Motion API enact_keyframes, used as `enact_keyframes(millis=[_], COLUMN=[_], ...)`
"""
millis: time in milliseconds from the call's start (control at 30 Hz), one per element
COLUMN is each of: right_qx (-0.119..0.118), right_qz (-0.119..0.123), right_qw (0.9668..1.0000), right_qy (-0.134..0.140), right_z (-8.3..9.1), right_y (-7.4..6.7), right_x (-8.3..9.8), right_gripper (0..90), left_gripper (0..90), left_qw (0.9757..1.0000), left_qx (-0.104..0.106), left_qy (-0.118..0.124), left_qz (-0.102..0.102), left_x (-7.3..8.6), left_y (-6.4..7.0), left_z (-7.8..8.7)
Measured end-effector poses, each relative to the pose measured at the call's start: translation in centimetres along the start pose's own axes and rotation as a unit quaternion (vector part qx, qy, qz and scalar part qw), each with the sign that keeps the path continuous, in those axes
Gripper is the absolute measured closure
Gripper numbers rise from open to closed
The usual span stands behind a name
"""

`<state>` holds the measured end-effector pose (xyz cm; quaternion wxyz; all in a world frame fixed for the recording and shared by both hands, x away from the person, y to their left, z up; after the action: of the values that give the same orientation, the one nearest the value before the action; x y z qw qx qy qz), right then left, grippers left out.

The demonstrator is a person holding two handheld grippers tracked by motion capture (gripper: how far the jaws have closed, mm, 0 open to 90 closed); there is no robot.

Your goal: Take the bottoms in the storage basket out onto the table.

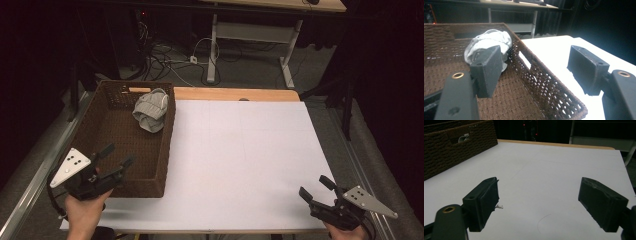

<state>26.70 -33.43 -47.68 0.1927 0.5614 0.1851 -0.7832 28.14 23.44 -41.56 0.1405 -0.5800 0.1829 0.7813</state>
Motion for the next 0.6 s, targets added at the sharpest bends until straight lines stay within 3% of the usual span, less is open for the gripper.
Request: enact_keyframes(millis=[367, 600], right_qx=[0.002, 0.001], right_qz=[0.001, 0.000], right_qw=[1.0000, 1.0000], right_qy=[-0.002, -0.003], right_z=[-0.1, 0.0], right_y=[0.0, 0.0], right_x=[0.0, 0.0], right_gripper=[17.6, 17.6], left_gripper=[27.2, 27.2], left_qw=[0.9997, 0.9995], left_qx=[0.020, 0.029], left_qy=[-0.004, -0.008], left_qz=[-0.013, -0.005], left_x=[-1.5, -2.3], left_y=[0.6, 0.6], left_z=[-1.8, -3.0])
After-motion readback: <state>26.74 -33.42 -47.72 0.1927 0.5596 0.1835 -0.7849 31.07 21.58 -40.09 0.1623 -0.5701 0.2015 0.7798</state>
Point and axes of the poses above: each handheld gripper's, and its own axes: z roughly backward along the jaws, x roughly out of its underside, y roughly to its right, the point moved 3 cm from there along -z, roughly forward along the jaws, and after that the axes turned 3 degrees about -x, right-handed, at the moved point
